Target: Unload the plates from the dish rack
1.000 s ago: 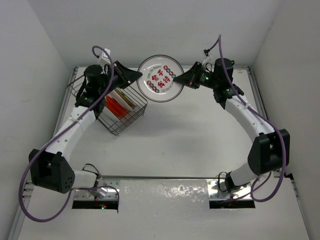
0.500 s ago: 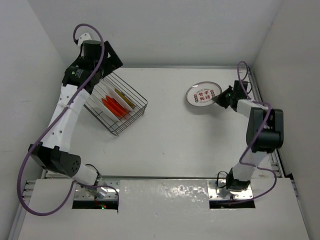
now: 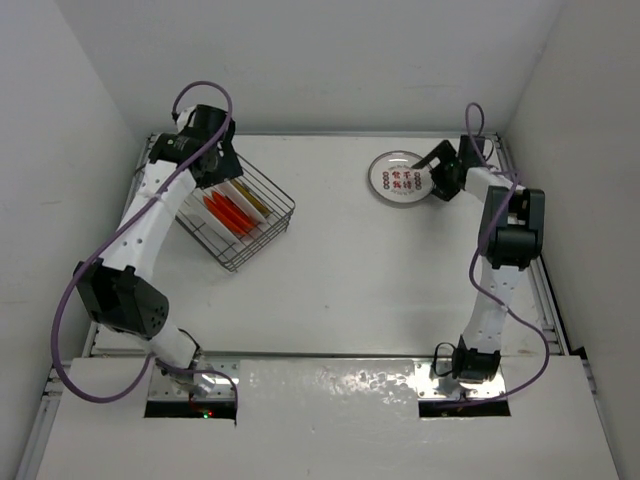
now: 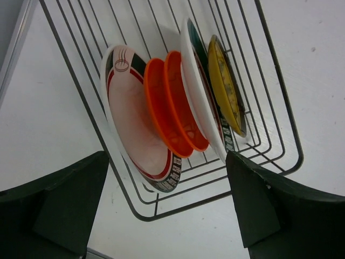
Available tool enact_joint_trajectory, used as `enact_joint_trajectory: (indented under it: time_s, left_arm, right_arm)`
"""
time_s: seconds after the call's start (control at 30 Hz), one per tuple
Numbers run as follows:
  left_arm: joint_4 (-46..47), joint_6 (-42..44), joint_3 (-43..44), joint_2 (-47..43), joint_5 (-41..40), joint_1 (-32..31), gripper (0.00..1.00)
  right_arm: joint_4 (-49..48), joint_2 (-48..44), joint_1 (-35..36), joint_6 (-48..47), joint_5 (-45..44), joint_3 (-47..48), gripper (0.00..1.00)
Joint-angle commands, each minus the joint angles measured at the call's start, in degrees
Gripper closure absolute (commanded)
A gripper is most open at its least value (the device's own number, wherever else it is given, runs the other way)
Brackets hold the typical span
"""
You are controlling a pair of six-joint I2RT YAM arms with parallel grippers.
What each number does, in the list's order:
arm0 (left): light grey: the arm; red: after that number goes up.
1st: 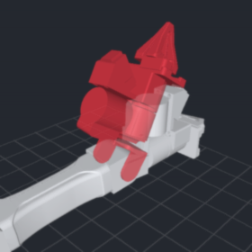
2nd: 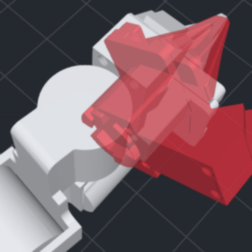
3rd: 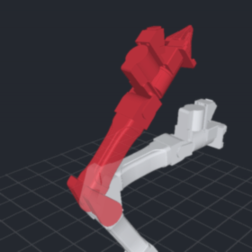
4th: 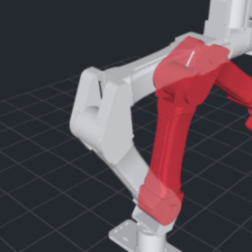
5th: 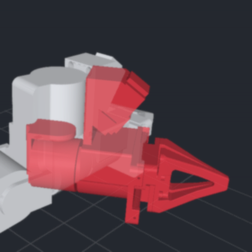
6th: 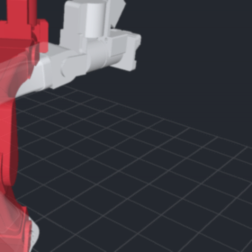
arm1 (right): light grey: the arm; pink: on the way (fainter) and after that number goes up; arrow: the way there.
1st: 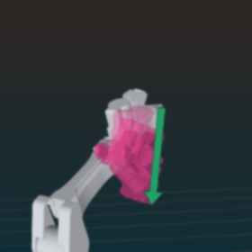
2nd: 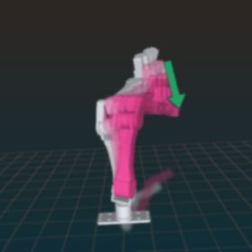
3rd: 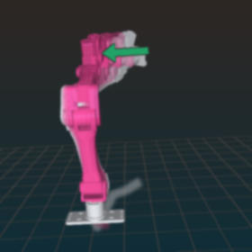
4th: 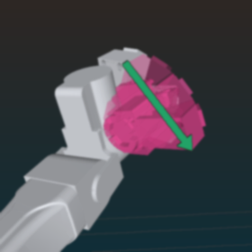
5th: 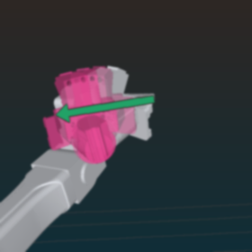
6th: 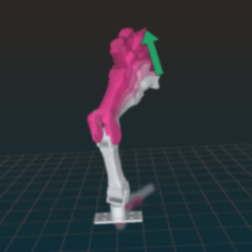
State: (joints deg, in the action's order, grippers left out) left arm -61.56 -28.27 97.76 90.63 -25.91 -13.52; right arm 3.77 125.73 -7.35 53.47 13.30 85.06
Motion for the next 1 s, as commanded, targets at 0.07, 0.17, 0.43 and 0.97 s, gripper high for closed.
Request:
enact_joint_trajectory:
  time_s: [0.07, 0.17, 0.43, 0.97]
  left_arm:
    - [-1.5, -0.5, 0.1, 0.9, -2.7, 0.2, 0.19]
    - [-2.9, -2.1, -0.8, 2.0, -4.4, 0.2, 0.29]
    - [-2.7, -4.2, -3.7, 4.3, -6.9, 0.1, 0.44]
    - [-4.2, -6.3, -5.0, 3.5, -11.3, 0.1, 1.00]
  right_arm:
    - [35.6, -0.3, 1.5, -5.8, -18.0, 15.2, 0.01]
    - [36.4, -12.2, 2.5, -6.4, -23.8, 6.7, 0.01]
    - [32.2, -26.6, 6.4, -12.1, -19.0, -10.3, 0.01]
    - [34.2, -28.0, 11.8, -15.6, -17.8, -8.4, 0.01]
